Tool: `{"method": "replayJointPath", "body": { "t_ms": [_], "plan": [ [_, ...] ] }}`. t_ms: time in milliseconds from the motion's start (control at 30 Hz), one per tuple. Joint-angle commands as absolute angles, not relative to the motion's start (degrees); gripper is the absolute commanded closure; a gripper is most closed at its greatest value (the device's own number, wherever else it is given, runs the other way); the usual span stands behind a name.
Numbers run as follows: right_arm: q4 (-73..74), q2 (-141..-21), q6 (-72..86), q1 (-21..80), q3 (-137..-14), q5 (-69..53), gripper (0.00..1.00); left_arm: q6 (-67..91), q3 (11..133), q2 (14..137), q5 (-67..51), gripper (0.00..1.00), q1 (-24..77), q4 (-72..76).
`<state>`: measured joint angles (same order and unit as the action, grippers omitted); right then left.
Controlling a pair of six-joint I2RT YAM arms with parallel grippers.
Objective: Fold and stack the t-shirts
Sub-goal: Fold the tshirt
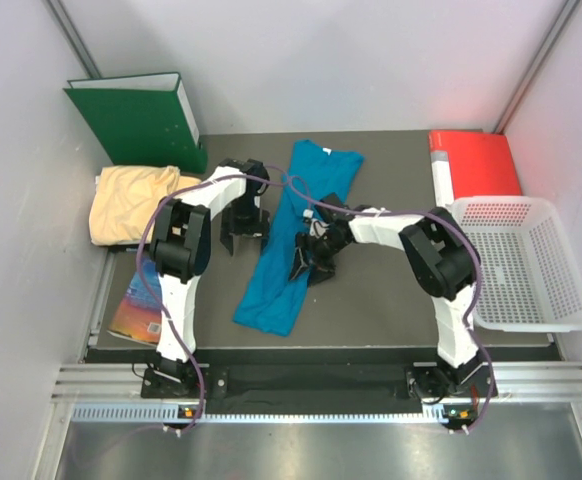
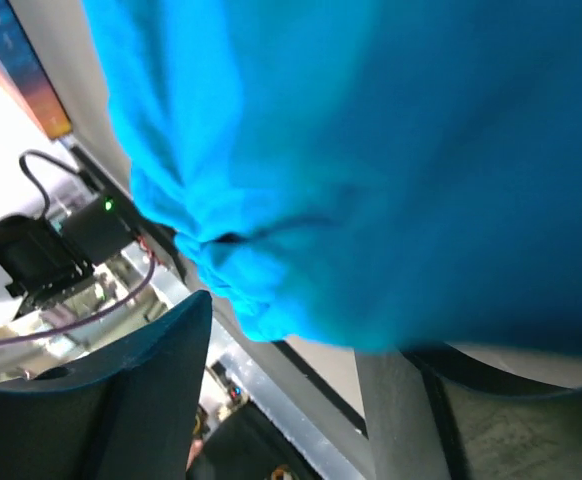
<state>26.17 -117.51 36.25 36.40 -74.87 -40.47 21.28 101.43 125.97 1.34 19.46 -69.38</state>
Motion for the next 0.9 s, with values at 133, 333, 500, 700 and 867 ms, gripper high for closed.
{"method": "replayJointPath", "body": {
  "t_ms": [133,333,500,700,867],
  "plan": [
    [31.10,-125.68,35.60,42.36,-80.42,-37.45,0.97,21.71,98.53,122.43,0.70,0.19,19.07,-66.88],
    [39.27,-122.18,28.23,38.95,-76.22,-27.45,1.00,21.80,98.70,121.03,1.58,0.19,18.90,-67.06],
    [42.09,-117.16,22.69,28.77,-70.67,-22.42,1.00,21.97,99.23,120.67,1.32,0.19,18.72,-67.59],
    [47.27,-116.63,15.48,21.10,-75.75,-21.01,0.88,22.41,99.41,119.45,0.26,0.17,18.81,-67.59],
    [48.26,-111.64,13.62,21.09,-79.02,-23.20,0.45,22.59,96.61,114.79,-4.39,0.01,19.33,-65.57]
  ]
}}
